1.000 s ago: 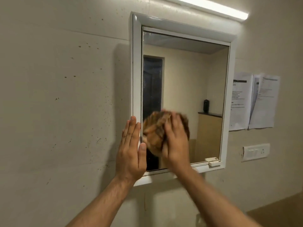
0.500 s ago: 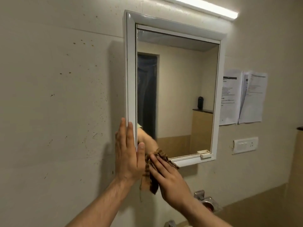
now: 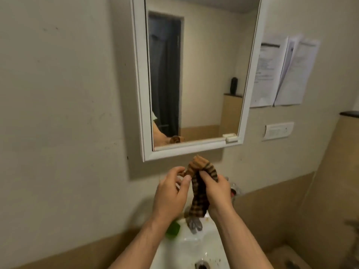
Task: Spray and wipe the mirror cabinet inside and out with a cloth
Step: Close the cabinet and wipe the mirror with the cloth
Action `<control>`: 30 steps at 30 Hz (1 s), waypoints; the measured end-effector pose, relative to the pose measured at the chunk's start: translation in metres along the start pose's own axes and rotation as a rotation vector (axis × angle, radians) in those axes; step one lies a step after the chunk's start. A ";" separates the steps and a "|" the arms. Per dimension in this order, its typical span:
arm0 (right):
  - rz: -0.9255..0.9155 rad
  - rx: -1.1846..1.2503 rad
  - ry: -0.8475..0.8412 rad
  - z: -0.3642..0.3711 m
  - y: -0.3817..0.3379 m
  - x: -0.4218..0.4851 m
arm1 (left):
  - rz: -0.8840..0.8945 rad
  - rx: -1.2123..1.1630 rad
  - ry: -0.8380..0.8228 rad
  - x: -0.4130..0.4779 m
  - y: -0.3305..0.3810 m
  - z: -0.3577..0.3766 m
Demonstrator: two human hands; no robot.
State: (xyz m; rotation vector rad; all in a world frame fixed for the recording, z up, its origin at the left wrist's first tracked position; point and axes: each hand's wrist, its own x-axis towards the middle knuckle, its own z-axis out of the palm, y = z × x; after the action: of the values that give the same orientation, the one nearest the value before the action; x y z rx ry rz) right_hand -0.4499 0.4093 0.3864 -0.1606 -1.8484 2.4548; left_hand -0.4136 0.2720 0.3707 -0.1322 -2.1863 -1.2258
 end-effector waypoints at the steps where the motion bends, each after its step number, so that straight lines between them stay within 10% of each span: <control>1: 0.076 0.072 -0.012 0.001 0.002 -0.003 | -0.097 -0.116 -0.070 -0.003 0.001 0.006; 8: 0.309 0.270 -0.079 -0.038 0.065 -0.035 | -0.538 -0.249 -0.207 -0.050 -0.019 0.041; 15: -0.009 -0.513 0.206 -0.084 0.106 -0.048 | -0.747 -0.358 -0.148 -0.083 -0.029 0.057; 21: -0.360 -1.232 0.057 -0.106 0.098 -0.053 | -0.764 -0.294 -0.062 -0.095 -0.038 0.065; 30: -0.267 -1.339 -0.126 -0.114 0.075 -0.058 | -0.522 -0.173 0.060 -0.075 -0.022 0.064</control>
State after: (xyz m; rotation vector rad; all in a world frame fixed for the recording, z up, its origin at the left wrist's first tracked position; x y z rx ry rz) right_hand -0.3774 0.4902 0.2862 0.1816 -2.9313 0.7430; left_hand -0.3921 0.3260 0.2883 0.4261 -2.1267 -1.6746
